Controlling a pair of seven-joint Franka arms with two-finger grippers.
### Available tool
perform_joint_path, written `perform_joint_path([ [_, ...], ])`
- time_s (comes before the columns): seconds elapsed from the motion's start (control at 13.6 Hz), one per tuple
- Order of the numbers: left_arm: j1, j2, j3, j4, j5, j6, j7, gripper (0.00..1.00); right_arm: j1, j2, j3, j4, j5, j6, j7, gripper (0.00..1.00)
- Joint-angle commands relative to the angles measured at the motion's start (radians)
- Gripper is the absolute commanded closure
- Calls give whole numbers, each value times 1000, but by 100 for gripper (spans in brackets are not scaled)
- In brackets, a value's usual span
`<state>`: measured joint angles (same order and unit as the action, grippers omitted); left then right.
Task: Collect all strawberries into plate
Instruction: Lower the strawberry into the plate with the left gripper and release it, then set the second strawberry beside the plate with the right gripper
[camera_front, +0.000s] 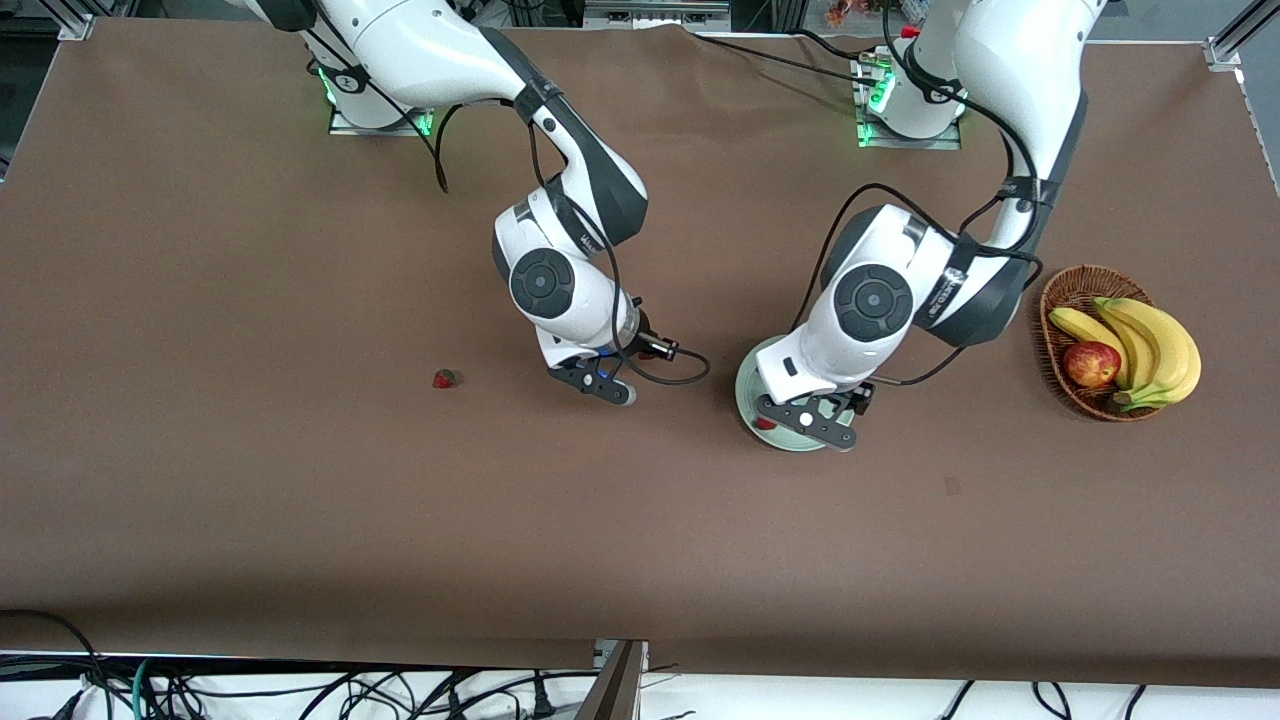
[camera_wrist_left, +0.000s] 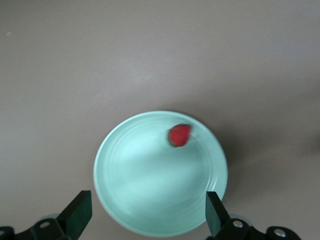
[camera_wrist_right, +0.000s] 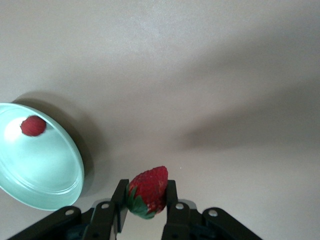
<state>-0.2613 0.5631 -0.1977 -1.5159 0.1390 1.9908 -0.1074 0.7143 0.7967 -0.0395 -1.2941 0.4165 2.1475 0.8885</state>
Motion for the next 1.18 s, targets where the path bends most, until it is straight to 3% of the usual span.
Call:
perform_joint_path([
  [0.0, 37, -70, -6, 0, -33, -110, 11, 0, 5, 24, 4, -16, -16, 3, -26, 74],
  [0.22, 68, -104, -3, 0, -67, -173, 3, 0, 39, 73, 3, -31, -45, 61, -20, 71],
  [0.37, 89, -111, -8, 0, -75, -178, 12, 0, 68, 87, -2, -56, -45, 109, -14, 64],
  [0.44, 88, -109, -9, 0, -76, -178, 5, 0, 70, 87, -2, -60, -45, 110, -14, 51],
  [0.51, 83, -109, -9, 0, -81, -176, 0, 0, 70, 87, -3, -66, -47, 110, -14, 46],
  [0.59, 80, -109, -9, 0, -114, -175, -8, 0, 70, 85, -5, -67, -50, 109, -13, 15],
  [0.66, 80, -108, -8, 0, -157, -170, -27, 0, 63, 79, -5, -67, -50, 104, -14, 1],
  [0.81, 73, -103, -9, 0, -173, -167, -73, 0, 63, 53, -31, -62, -50, 62, -19, 1],
  [1.1, -24, -77, -9, 0, -217, -146, -369, 0, 62, -17, -173, -36, -82, -128, -130, 1],
])
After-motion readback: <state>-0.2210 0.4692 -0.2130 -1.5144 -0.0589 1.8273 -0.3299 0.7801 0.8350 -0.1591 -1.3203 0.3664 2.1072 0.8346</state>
